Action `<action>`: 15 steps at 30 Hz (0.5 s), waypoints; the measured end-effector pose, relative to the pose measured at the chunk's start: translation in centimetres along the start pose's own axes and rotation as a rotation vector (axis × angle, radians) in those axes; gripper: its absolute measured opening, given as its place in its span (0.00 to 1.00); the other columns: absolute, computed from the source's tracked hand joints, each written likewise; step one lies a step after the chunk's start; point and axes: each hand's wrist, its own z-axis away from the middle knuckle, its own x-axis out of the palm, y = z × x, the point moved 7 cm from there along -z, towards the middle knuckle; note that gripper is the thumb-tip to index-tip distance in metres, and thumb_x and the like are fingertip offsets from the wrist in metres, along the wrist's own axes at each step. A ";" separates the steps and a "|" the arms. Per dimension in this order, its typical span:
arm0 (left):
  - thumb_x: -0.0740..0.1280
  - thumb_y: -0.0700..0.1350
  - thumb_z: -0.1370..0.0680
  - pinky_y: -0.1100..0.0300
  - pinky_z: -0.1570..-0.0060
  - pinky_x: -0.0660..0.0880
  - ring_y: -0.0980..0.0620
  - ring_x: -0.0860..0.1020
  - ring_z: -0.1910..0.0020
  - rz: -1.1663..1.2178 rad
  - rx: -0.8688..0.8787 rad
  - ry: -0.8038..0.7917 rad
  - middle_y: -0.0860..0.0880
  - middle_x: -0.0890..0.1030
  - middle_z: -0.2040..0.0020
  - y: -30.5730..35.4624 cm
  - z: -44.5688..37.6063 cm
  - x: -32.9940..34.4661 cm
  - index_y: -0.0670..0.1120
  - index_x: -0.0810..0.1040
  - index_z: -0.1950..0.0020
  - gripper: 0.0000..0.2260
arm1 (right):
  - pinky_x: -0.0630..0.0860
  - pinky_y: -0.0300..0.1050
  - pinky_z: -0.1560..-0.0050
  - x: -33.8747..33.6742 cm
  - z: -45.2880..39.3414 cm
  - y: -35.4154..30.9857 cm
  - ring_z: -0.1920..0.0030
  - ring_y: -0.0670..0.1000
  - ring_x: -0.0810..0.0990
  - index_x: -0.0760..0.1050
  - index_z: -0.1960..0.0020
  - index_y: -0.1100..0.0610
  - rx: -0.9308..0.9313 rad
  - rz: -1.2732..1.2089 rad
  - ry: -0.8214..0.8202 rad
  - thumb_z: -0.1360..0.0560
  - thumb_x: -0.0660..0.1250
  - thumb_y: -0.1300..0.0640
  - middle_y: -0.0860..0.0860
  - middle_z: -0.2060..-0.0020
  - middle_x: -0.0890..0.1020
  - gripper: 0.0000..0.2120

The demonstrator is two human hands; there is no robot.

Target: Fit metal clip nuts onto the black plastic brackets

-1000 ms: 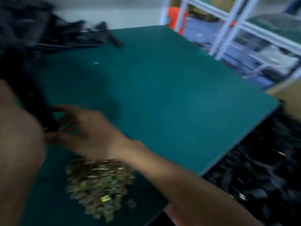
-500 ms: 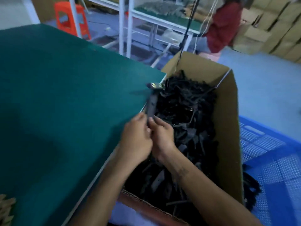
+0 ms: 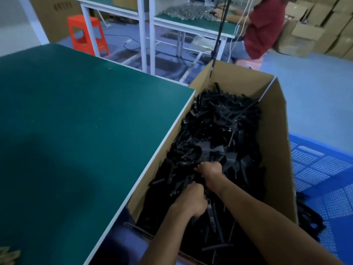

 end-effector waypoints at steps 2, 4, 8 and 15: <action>0.59 0.41 0.17 0.49 0.46 0.77 0.42 0.76 0.41 0.056 -0.001 0.044 0.42 0.73 0.33 -0.4 1.0 -1.4 0.42 0.71 0.31 0.15 | 0.80 0.54 0.56 0.4 1.9 -0.2 0.56 0.60 0.83 0.78 0.52 0.65 -0.067 0.137 0.045 0.23 0.61 0.70 0.62 0.57 0.82 0.07; 0.60 0.40 0.20 0.49 0.46 0.78 0.42 0.78 0.44 0.107 0.008 0.106 0.41 0.77 0.37 -0.4 2.5 -3.1 0.42 0.73 0.32 0.16 | 0.78 0.50 0.59 1.3 4.6 -1.8 0.61 0.57 0.81 0.79 0.62 0.60 -0.248 0.314 0.028 0.27 0.65 0.70 0.57 0.63 0.83 0.09; 0.60 0.43 0.22 0.48 0.43 0.77 0.41 0.77 0.42 0.160 0.192 0.335 0.44 0.71 0.30 1.4 7.9 -8.6 0.45 0.70 0.28 0.21 | 0.79 0.35 0.56 3.6 13.8 -7.6 0.60 0.48 0.84 0.84 0.53 0.57 -0.720 0.161 -0.063 0.24 0.65 0.72 0.51 0.63 0.87 0.14; 0.61 0.42 0.21 0.51 0.56 0.76 0.50 0.79 0.58 0.280 0.326 0.942 0.49 0.80 0.59 -6.9 23.1 -21.8 0.44 0.78 0.57 0.08 | 0.74 0.29 0.53 17.0 27.7 -12.0 0.59 0.39 0.82 0.81 0.54 0.54 -1.177 0.106 -0.550 0.22 0.65 0.69 0.45 0.59 0.85 0.12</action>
